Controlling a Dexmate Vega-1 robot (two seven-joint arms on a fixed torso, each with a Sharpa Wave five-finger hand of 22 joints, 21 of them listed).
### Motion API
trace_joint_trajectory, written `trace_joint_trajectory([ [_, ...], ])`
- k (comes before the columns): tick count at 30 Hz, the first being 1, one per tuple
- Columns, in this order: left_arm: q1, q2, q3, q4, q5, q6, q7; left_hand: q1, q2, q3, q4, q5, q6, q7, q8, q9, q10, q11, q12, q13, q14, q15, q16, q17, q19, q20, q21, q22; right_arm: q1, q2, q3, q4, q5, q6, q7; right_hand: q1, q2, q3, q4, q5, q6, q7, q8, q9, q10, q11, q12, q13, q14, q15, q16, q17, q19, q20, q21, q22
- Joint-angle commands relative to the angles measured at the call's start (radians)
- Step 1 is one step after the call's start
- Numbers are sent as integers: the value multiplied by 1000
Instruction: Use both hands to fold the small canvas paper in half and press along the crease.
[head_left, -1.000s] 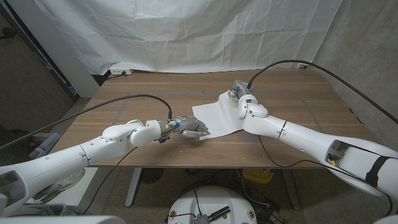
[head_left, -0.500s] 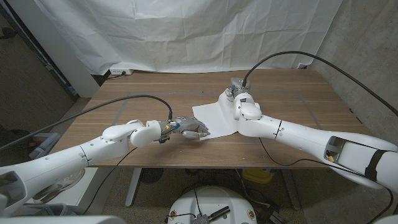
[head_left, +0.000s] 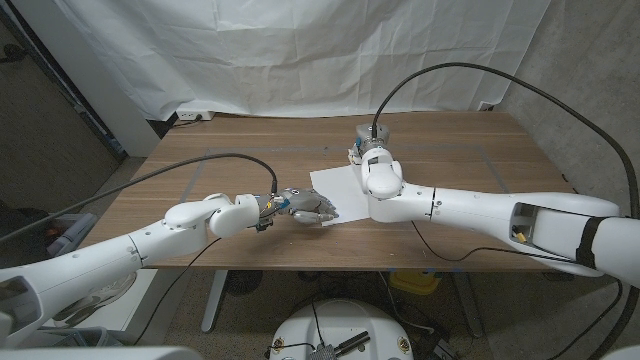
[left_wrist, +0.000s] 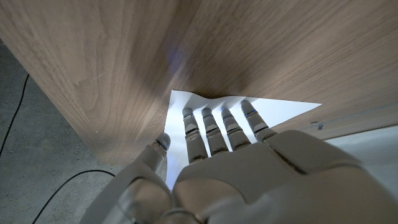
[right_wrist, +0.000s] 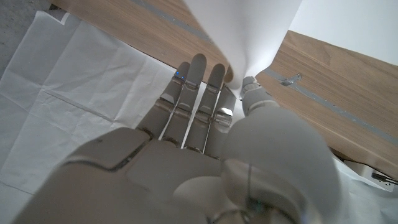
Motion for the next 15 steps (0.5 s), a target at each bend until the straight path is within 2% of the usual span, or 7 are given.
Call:
trace_joint_trajectory([
  [1,-2,-6,2,5,3,1,-7,0,48,9,0,6,142,129,18,146,70,-6,6,63,2,-78,-2,-1,7,-1,0,4,53,29,-47,-8,36,-15,57,16,3,-3,-2,-3,0,-5,0,1,0,-3,9,8,20,-150,17,15,21,-2,15,3],
  [15,-3,-10,3,10,5,-2,-7,0,48,11,0,6,141,130,19,146,70,-7,5,63,2,-77,-2,-1,8,-2,-3,5,35,22,9,-41,120,49,44,22,8,-8,0,-7,-5,0,0,5,-5,-2,17,18,23,-150,28,27,29,-1,29,9],
])
